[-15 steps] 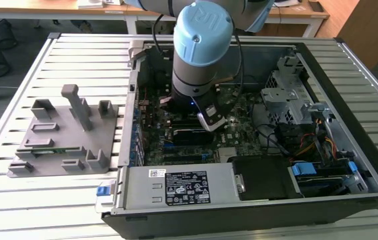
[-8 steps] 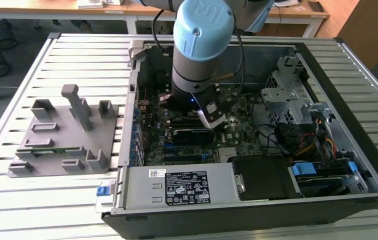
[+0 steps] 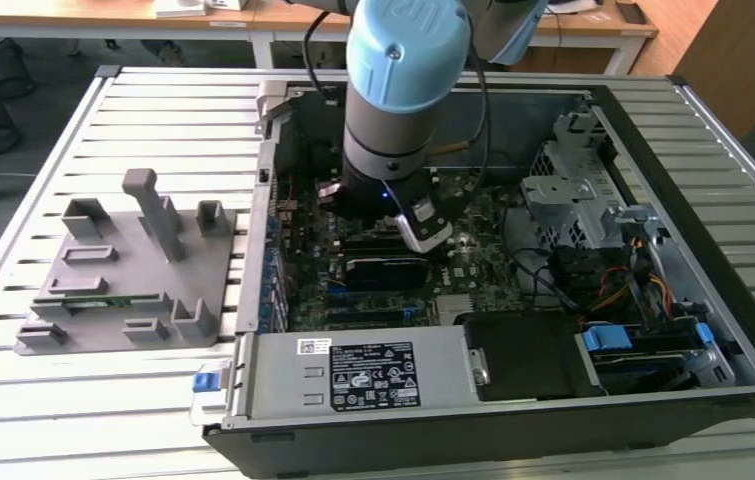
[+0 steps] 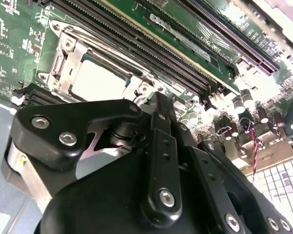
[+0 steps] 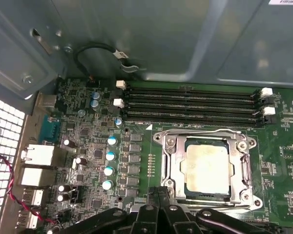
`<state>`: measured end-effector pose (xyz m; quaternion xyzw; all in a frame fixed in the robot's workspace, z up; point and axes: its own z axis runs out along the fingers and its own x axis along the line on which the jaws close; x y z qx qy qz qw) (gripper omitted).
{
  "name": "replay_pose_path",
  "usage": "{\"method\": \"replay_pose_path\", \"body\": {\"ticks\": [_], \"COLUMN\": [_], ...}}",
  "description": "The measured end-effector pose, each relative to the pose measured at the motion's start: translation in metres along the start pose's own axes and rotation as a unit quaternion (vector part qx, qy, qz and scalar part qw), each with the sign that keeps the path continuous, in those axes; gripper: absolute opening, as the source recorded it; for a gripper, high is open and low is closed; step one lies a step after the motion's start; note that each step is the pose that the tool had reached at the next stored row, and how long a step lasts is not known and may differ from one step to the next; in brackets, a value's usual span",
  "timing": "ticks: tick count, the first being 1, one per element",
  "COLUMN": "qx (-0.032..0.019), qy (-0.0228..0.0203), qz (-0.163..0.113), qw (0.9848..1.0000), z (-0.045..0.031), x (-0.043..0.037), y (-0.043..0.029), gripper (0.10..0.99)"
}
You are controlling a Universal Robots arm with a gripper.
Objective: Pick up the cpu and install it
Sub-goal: 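Install the second cpu locking lever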
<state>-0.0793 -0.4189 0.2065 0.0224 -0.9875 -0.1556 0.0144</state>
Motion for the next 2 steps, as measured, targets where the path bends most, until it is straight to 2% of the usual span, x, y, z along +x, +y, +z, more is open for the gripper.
{"method": "replay_pose_path", "body": {"ticks": [2], "qx": [0.0000], "qy": [0.0000], "qz": [0.000], "qw": [1.0000], "z": [-0.0016], "x": [0.0000], "y": [0.0005], "gripper": [0.106]}}
